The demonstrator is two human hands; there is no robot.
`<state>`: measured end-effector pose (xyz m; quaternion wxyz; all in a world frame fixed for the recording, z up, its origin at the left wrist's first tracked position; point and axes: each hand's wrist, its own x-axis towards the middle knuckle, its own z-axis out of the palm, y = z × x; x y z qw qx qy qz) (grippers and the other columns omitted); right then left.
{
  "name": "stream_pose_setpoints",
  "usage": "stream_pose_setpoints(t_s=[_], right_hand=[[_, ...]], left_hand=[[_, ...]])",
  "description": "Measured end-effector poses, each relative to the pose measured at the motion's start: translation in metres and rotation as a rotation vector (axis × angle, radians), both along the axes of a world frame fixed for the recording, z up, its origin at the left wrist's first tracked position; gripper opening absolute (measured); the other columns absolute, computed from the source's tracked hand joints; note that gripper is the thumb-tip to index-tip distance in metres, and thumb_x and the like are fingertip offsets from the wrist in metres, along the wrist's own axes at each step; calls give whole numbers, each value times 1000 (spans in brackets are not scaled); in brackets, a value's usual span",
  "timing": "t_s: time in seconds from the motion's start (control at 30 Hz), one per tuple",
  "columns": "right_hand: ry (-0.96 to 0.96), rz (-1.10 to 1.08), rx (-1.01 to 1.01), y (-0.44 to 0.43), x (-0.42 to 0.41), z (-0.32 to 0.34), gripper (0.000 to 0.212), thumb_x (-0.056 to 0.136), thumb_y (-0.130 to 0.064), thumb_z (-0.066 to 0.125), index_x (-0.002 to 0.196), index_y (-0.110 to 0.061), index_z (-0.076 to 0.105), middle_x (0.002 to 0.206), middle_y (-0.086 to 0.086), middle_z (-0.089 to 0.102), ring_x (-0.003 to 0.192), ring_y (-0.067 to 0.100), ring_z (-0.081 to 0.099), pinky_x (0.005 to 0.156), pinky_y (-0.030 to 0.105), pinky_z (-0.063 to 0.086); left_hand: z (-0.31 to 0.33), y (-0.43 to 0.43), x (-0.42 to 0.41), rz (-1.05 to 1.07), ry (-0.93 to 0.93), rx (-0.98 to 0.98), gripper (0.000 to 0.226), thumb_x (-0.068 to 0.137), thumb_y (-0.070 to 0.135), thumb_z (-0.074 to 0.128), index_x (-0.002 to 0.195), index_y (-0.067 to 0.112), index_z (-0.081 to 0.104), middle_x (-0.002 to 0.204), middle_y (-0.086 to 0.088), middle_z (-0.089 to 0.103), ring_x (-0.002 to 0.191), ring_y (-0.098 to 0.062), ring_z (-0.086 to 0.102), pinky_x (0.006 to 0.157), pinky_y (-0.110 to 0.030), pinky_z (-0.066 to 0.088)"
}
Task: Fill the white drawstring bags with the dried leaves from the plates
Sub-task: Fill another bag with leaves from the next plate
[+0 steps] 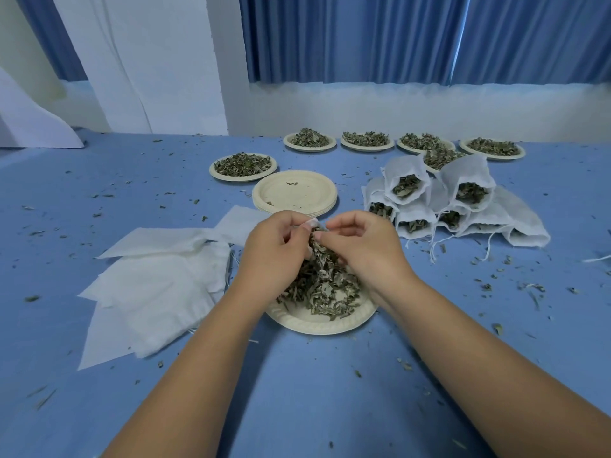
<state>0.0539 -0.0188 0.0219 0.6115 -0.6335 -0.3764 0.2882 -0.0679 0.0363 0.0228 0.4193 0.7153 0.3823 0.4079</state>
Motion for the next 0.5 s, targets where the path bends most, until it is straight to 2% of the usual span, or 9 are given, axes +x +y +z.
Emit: stream_pose_setpoints(t_s=[0.1,0.2,0.27,0.37,0.43,0.5], right_hand=[[25,40,-81,3,3,0,24,78,-27,82,96,-19,67,86,-5,66,66,4,63,56,17,48],[249,271,-111,2,1,3,16,88,-24,72,99,-11,70,69,-12,69,58,0,65,58,18,55],[290,293,-88,4,0,2,14,88,-22,72,94,-9,73,71,-10,71,64,6,69,68,23,59],[300,201,-53,6,-2,0,9,83,-17,77,84,-10,72,71,-6,73,66,8,70,64,21,58],[249,107,-76,7,-2,-2,10,82,-15,77,77,-11,70,66,-2,69,59,9,66,61,25,59],[121,-3,-118,10,-2,-5,16,83,-9,73,70,-13,65,62,1,64,56,12,60,56,27,53]], left_hand=[[3,0,-2,-11,-99,-80,14,96,22,58,90,24,70,53,11,58,48,1,51,51,-14,37],[6,2,-5,-46,-162,-150,16,96,20,57,88,25,70,47,14,51,41,1,44,45,-10,32],[7,2,-5,-35,-150,-123,15,96,20,57,89,25,69,49,14,52,43,0,46,47,-12,35],[3,1,-4,26,-44,65,14,96,21,57,90,26,68,57,9,57,55,-6,52,56,-22,42],[1,-2,-4,-2,41,220,13,96,20,57,92,23,69,53,12,54,51,-1,46,52,-18,37],[0,-7,-3,-76,151,364,14,96,16,56,95,19,70,50,14,49,50,1,45,51,-12,34]])
